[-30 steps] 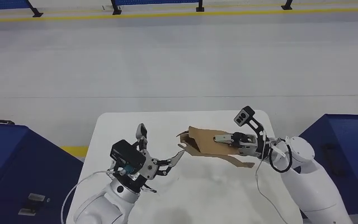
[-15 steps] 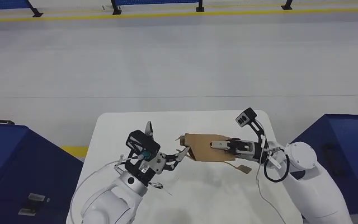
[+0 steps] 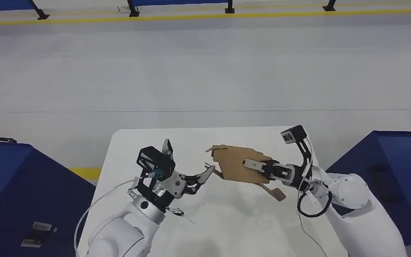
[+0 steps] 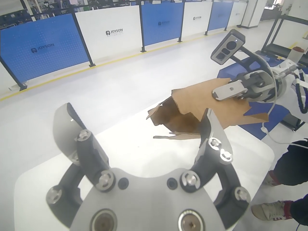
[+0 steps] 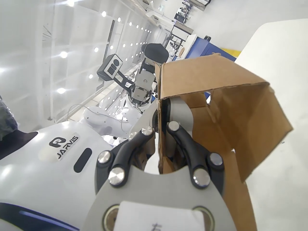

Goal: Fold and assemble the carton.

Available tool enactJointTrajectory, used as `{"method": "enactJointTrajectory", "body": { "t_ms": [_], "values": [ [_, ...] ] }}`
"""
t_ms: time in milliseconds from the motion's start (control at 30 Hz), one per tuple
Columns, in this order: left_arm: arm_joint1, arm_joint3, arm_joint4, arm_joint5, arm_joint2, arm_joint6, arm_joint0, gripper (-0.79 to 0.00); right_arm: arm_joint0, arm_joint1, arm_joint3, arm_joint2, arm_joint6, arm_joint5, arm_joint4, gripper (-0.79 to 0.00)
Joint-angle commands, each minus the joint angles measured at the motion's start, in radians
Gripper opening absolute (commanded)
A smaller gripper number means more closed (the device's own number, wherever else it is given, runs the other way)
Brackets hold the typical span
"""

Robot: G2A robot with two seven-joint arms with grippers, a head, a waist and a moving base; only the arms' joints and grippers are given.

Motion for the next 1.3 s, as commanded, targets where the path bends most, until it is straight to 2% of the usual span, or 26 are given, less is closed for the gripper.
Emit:
{"method": "enactJointTrajectory", "body": {
  "t_ms": [0,200,500,800,1267],
  "values": [
    [0.002,0.001,0.012,0.008,-0.017,0.000,0.029,0.000,-0.008,-0.001,-0.005,0.005,-0.006,-0.014,0.010,-0.785],
    [0.004,0.035,0.003,0.000,-0.046,-0.009,0.060,0.000,-0.011,0.000,-0.007,0.018,0.038,0.008,0.080,-0.785],
    [0.000,0.078,-0.012,-0.035,-0.023,0.003,0.016,0.000,0.006,-0.002,-0.011,0.001,0.065,0.040,0.088,-0.785],
    [-0.006,0.121,-0.020,-0.049,0.014,-0.029,-0.040,0.000,0.017,-0.005,-0.007,-0.017,0.072,0.047,0.086,-0.785],
    [-0.013,0.133,-0.033,-0.076,0.058,-0.055,-0.079,0.000,0.030,-0.009,0.021,-0.036,0.116,0.082,0.164,-0.785]
  ]
}}
